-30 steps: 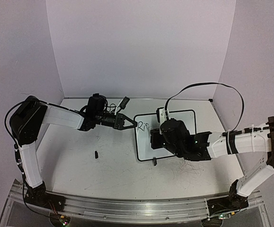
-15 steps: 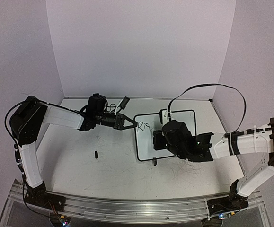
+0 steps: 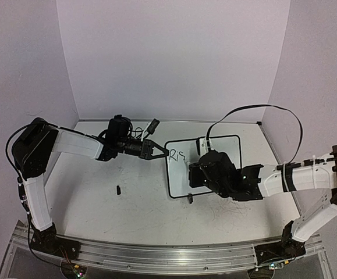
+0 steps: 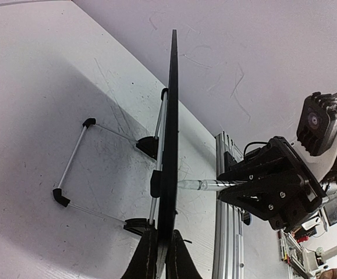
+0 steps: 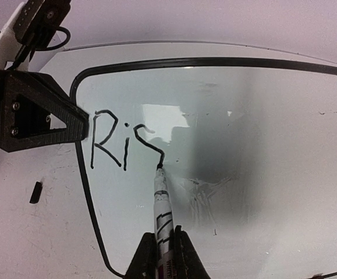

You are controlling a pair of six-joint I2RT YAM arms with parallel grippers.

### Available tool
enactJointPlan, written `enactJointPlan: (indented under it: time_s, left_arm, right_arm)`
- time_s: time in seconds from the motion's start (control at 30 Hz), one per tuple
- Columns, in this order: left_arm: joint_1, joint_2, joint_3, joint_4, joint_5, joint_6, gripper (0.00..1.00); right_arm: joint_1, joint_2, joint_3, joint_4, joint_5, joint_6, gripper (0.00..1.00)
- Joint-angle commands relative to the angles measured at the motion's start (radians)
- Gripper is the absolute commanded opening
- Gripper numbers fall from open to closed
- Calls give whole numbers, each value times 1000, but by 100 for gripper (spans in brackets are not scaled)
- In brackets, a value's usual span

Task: Write a sentence on the whiteboard

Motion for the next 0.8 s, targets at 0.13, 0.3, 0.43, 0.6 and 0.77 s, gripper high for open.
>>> enactJointPlan:
  time_s: [0.13, 0.3, 0.43, 0.6, 0.77]
  left_arm:
    - [-8, -11, -1, 24, 26, -24, 0]
    - [-8, -11, -1, 23, 26, -24, 0]
    - [-8, -12, -1, 24, 26, -24, 0]
    - [-8, -12, -2, 23, 25, -23, 0]
    - [-8, -13, -3, 23, 21, -21, 0]
  right_arm:
    - [7, 41, 25, 5, 9, 2, 0]
    - [7, 65, 49, 16, 17, -9, 0]
    - [6, 70, 63, 21, 32, -14, 0]
    - [7, 40, 64, 23, 39, -23, 0]
    - [-1, -55, 12, 27, 31, -22, 0]
